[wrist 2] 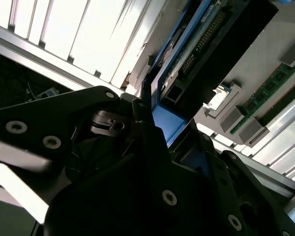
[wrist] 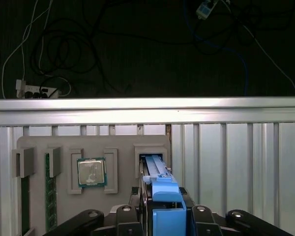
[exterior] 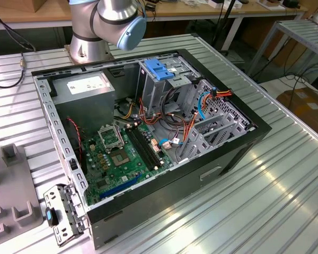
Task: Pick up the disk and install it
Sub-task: 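Pick up the disk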
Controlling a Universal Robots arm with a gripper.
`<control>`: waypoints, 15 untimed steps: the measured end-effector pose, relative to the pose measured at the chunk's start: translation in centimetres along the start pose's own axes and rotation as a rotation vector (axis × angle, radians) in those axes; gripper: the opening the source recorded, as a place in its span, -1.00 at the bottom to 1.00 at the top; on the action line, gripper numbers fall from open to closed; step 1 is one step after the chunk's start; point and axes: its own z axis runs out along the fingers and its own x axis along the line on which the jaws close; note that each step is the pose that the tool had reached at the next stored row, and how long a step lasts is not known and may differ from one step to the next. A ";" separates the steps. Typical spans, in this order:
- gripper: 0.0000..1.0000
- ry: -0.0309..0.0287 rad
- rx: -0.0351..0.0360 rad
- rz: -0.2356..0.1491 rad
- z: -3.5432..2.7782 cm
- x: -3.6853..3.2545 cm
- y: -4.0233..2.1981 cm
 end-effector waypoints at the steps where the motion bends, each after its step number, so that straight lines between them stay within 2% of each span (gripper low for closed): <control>1: -0.18 0.0000 0.0000 0.000 0.00 0.00 0.00; 8: -0.18 0.0000 0.0000 0.000 0.00 0.00 -0.01; 10: -0.26 0.0000 -0.0001 0.000 0.00 0.00 -0.01; 15: -0.26 0.0000 0.0000 0.000 0.00 0.00 -0.02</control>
